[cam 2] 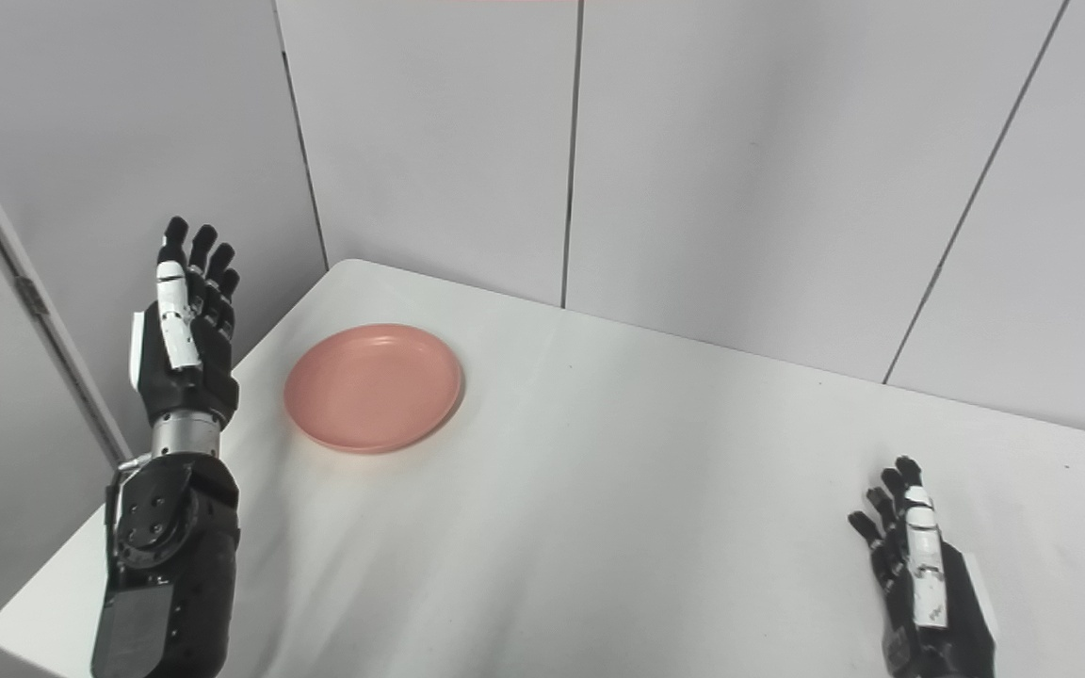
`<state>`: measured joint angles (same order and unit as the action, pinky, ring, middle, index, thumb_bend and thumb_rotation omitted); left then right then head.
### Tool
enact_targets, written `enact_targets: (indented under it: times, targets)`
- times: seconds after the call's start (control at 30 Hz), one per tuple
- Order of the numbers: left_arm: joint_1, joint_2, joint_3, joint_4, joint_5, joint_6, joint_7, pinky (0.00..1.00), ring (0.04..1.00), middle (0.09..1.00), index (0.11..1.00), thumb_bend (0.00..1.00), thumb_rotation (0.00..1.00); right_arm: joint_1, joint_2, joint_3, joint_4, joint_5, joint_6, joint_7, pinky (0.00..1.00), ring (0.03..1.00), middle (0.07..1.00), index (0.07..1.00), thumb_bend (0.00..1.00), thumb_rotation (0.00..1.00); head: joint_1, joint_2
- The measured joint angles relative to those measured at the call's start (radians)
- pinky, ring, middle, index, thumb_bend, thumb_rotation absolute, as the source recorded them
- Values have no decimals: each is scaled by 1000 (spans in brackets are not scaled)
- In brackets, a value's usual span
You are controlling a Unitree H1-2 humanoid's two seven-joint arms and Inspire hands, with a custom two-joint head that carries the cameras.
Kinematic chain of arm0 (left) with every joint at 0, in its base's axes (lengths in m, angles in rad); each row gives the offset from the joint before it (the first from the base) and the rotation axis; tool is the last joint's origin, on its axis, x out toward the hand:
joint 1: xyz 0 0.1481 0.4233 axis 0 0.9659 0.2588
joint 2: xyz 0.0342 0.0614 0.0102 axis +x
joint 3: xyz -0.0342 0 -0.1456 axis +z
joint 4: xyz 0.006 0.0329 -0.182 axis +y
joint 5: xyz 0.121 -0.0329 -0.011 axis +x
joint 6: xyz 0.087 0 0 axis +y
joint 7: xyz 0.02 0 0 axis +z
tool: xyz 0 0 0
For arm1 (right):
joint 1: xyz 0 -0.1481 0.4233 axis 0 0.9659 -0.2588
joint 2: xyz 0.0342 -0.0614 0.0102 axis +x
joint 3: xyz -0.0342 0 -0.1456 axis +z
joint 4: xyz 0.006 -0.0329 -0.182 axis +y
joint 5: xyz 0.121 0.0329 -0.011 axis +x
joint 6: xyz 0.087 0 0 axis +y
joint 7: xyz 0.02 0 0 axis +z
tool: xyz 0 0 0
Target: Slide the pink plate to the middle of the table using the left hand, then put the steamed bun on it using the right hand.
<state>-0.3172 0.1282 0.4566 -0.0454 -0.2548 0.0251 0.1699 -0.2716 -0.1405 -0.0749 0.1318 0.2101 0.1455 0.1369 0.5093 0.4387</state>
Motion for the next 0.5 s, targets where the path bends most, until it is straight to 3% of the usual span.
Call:
enact_targets:
  times: [0.5]
  targets:
    - [-1, 17, 10, 104, -37, -6, 0, 1000, 971, 978, 989, 452, 1000, 0, -3, 0, 2, 0, -1, 4, 1000, 1000, 1000, 1000, 71, 1000, 6, 6]
